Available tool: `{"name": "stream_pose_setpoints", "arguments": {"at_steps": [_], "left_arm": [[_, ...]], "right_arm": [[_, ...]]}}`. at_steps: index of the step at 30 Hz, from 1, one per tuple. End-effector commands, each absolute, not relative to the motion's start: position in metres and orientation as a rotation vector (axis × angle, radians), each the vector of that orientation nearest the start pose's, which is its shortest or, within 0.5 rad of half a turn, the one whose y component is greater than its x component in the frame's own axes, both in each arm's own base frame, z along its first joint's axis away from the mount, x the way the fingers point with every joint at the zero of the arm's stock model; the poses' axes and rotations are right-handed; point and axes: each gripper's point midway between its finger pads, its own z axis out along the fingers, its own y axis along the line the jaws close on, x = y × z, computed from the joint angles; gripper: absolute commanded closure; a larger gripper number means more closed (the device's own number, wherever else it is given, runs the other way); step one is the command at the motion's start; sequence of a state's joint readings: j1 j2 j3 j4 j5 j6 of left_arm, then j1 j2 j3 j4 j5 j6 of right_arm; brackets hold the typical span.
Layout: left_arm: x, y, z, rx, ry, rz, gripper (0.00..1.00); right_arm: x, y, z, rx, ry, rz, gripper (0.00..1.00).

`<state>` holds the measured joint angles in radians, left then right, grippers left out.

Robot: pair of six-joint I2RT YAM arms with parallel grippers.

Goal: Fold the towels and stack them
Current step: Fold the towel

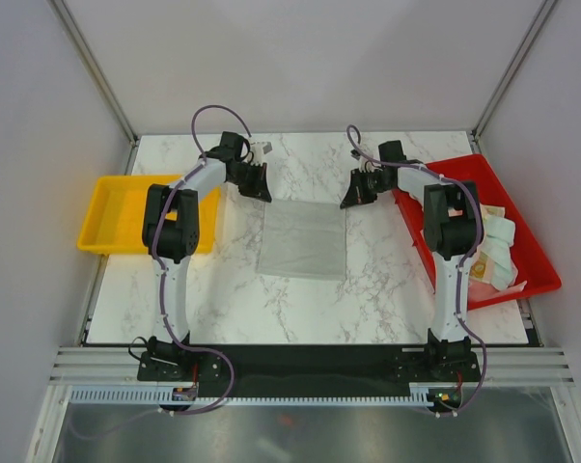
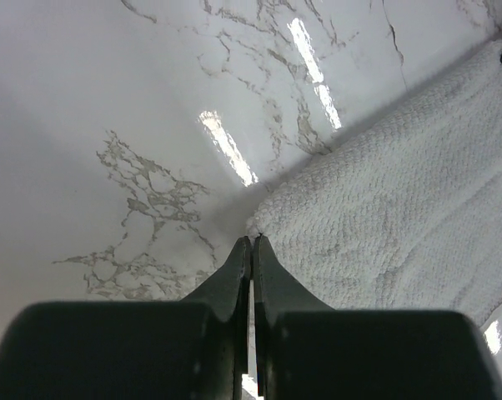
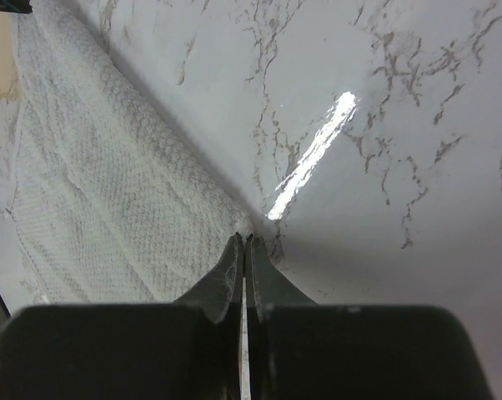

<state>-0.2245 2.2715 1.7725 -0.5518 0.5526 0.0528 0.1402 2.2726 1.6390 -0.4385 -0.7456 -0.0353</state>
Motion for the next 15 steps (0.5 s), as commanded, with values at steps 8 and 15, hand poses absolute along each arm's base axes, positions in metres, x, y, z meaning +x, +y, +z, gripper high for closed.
{"name": "stream_pose_setpoints", "arguments": {"at_steps": [8, 15], "left_arm": [[0.488, -0.209, 0.095, 0.525, 2.397, -0.812, 0.98], [0.475, -0.208, 0.111, 0.459, 2.393, -0.833, 0.98]], "right_arm": [[0.479, 0.179, 0.081, -0.538, 2.321, 0.868, 1.00], [0.467, 0.177, 0.097, -0.519, 2.311, 0.853, 1.00]]}}
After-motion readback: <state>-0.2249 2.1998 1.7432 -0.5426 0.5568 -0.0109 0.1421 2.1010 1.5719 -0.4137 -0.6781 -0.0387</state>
